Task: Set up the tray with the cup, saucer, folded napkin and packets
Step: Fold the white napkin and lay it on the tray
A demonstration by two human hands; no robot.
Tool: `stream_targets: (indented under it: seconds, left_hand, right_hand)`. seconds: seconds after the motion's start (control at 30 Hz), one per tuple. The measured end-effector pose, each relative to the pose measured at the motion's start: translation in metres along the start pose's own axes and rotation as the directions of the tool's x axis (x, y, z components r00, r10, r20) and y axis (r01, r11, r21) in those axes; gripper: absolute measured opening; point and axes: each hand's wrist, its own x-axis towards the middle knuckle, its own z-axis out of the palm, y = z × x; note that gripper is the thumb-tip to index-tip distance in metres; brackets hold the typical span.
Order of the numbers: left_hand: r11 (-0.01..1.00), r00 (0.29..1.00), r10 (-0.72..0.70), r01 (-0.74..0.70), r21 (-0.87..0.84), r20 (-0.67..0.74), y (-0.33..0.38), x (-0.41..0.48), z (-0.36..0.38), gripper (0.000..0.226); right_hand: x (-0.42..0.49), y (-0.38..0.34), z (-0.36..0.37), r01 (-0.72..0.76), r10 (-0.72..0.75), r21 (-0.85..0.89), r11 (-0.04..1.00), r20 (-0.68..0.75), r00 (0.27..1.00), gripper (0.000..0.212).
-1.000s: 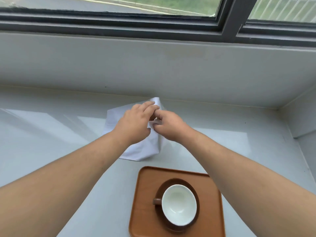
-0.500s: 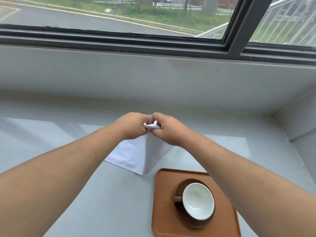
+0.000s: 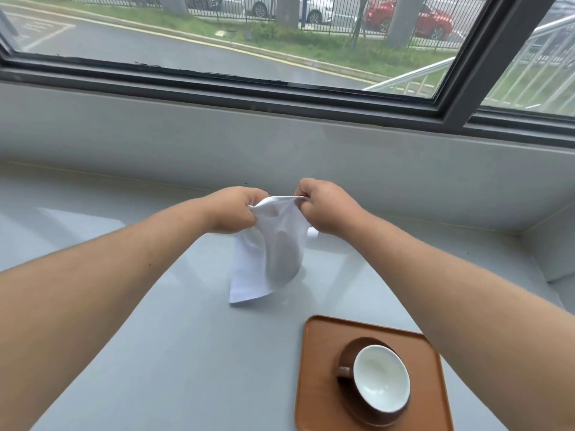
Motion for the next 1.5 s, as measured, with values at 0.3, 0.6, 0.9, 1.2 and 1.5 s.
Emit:
stream_targets:
  seconds: [0.3,0.6,0.9,1.2,1.5]
  left_hand:
    - [0.942,0.975,0.013,0.062,0.329,-0.221,-0.033,-0.008,-0.044,0.017]
    - [0.666,0.921,0.268,0.036,0.745,-0.284,-0.027,-0.013,-0.081,0.027]
    - [0.852,0.868,0.283,-0.032,0.522,-0.408,-0.029,-0.024,-0.087,0.025]
    - [0.710,0.878,0.299,0.058,0.702,-0.374,-0.044,-0.029,-0.076,0.039]
    - [0.834,0.932,0.086,0.127,0.537,-0.353,-0.062,-0.036,-0.080,0.020]
  right_hand:
    - [0.022,-0.027,-0.030,0.060,-0.071,-0.084,0.995,-0.132,0.989,0.008]
    - [0.038,-0.037,-0.043,0.009,-0.052,-0.181,0.983,-0.236,0.970,0.007]
    - [0.031,-0.043,-0.065,0.026,-0.092,-0.162,0.986,-0.412,0.906,0.010]
    - [0.000,-0.022,-0.048,0.027,-0.104,-0.162,0.986,-0.487,0.867,0.011]
    - [-0.007,-0.015,-0.053,-0.040,-0.028,-0.122,0.992,-0.510,0.860,0.011]
